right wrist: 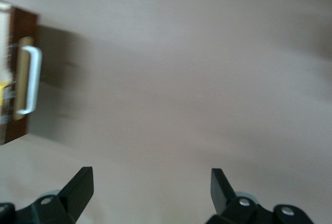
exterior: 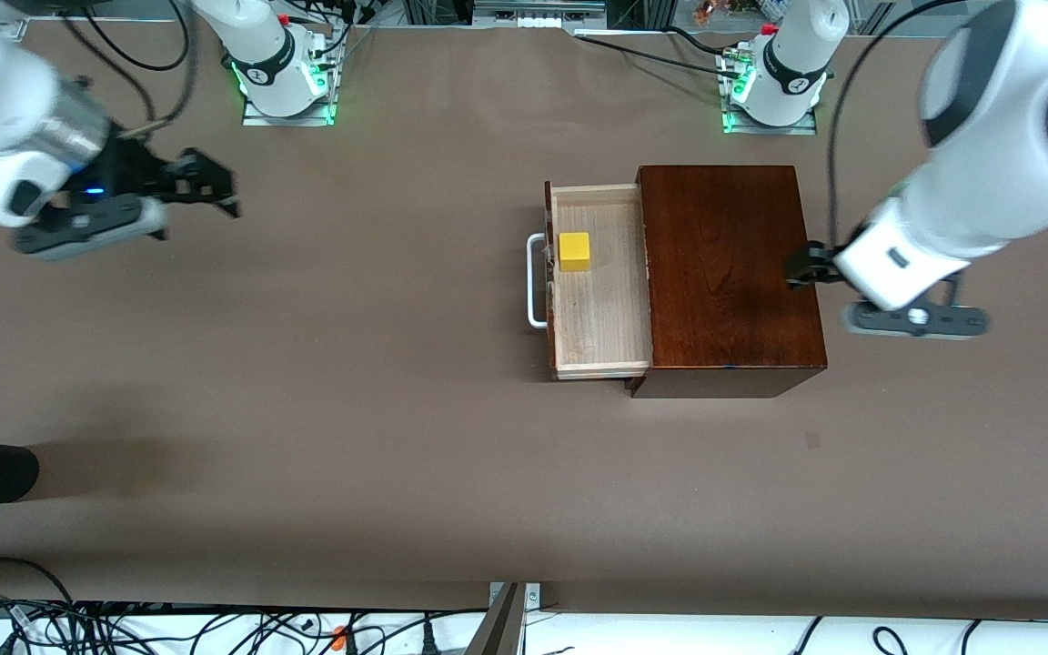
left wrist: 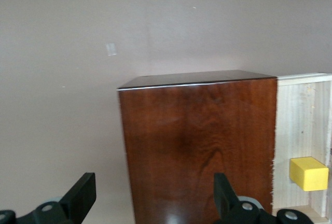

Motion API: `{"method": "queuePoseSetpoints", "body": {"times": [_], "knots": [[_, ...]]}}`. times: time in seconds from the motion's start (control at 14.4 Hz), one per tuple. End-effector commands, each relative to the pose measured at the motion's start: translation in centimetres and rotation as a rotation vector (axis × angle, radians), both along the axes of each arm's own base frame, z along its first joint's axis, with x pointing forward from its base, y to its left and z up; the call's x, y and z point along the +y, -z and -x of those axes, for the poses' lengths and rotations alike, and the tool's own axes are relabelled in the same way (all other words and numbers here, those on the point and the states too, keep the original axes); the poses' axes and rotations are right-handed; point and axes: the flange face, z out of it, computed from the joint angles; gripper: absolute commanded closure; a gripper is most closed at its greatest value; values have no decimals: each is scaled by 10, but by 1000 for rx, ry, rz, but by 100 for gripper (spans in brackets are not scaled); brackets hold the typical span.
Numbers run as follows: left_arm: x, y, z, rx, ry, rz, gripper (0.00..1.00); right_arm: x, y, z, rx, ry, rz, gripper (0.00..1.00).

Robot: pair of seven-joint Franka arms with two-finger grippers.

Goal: Open drawer, take yellow block, close drawer

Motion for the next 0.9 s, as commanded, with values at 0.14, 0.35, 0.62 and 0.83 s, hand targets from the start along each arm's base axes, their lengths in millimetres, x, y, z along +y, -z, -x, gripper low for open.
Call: {"method": "queuePoseSetpoints", "body": {"times": [0.14,0.35,0.62,0.83], "knots": [[50,-13,32,-76,-34,-7,0,140,10,26,-128,-214,-45,0],[49,-9,48,-138,-27,2,0,228,34,63,-190,-385,9,0],[50,-6,46,-103,-19,0,0,296,95,96,-155,-536,97,0],[51,-5,46,-93,-22,-2,0,339,137,89,-219,-731,56,0]]}}
